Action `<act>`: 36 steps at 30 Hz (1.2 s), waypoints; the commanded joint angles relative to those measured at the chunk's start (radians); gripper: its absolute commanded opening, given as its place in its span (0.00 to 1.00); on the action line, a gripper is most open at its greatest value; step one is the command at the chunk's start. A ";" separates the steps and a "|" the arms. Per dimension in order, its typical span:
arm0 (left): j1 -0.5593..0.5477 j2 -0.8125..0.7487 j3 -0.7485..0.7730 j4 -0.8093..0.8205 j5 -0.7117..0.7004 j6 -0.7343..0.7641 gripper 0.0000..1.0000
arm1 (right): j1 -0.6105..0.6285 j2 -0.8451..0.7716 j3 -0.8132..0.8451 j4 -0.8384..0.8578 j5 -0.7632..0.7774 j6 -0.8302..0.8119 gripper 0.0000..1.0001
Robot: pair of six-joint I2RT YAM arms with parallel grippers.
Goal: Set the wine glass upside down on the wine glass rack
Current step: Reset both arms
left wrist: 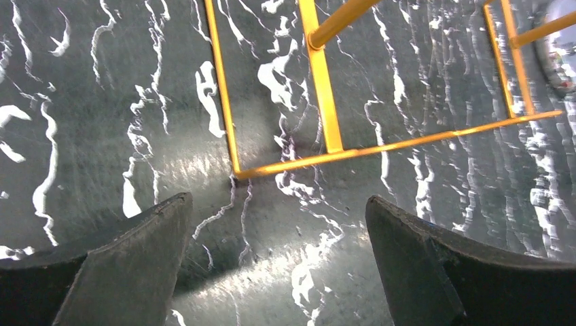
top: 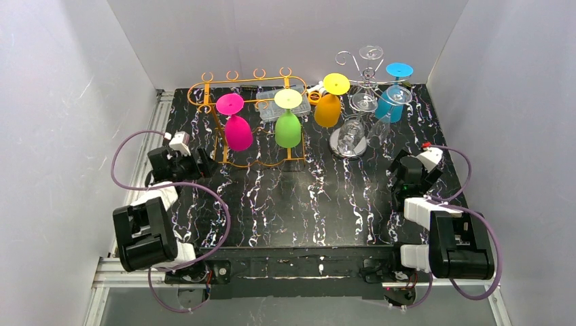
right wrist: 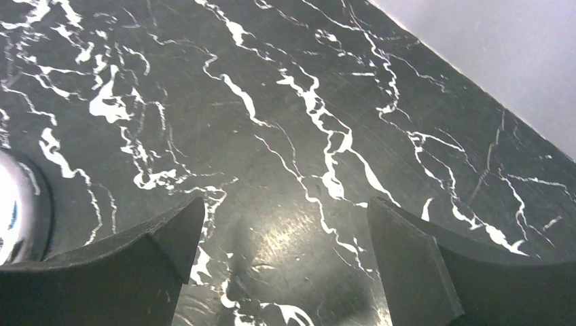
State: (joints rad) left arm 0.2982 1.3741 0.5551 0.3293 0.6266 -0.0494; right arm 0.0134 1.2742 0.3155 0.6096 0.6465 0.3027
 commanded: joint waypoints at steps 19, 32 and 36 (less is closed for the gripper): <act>-0.190 0.126 -0.287 0.774 -0.289 0.035 0.98 | 0.035 0.221 -0.129 0.609 -0.230 -0.217 0.98; -0.193 0.115 -0.274 0.725 -0.292 0.044 0.98 | 0.096 0.333 -0.072 0.618 -0.167 -0.273 0.98; -0.193 0.116 -0.274 0.725 -0.292 0.043 0.98 | 0.099 0.330 -0.068 0.610 -0.165 -0.273 0.98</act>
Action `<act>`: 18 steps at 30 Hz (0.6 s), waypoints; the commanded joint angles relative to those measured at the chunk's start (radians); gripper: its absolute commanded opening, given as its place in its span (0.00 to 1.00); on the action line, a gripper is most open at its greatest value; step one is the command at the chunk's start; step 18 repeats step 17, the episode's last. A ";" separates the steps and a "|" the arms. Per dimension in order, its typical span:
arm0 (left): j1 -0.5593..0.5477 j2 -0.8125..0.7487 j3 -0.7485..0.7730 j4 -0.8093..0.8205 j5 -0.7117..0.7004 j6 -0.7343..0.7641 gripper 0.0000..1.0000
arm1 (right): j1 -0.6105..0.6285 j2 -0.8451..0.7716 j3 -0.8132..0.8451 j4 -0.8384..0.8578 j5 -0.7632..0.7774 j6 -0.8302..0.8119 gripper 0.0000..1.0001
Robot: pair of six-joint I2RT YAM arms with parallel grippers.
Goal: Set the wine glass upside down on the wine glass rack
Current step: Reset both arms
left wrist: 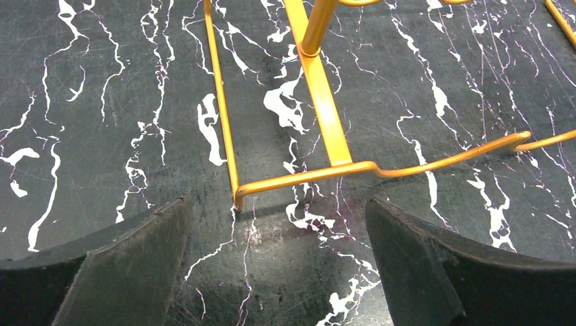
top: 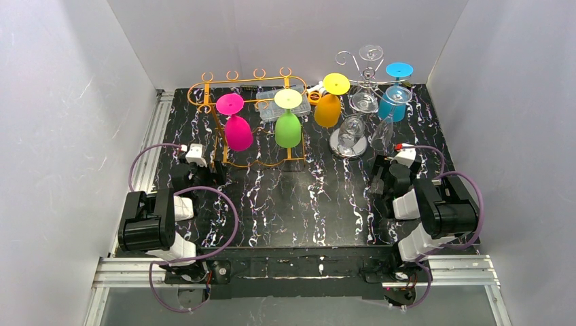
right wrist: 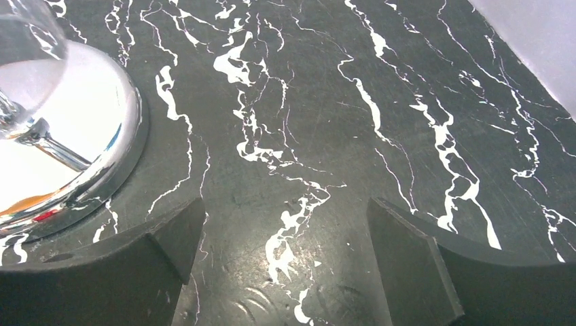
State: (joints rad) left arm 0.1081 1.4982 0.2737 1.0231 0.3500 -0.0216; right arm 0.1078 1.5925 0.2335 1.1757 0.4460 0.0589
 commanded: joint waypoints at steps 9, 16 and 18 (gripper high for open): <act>-0.003 -0.007 0.008 0.032 -0.016 0.014 0.98 | 0.004 0.002 0.019 0.015 0.034 -0.025 0.98; -0.010 0.000 0.016 0.027 -0.031 0.016 0.98 | 0.004 0.004 0.019 0.018 0.034 -0.025 0.98; -0.014 -0.003 0.015 0.025 -0.037 0.017 0.98 | 0.004 0.004 0.019 0.018 0.034 -0.025 0.99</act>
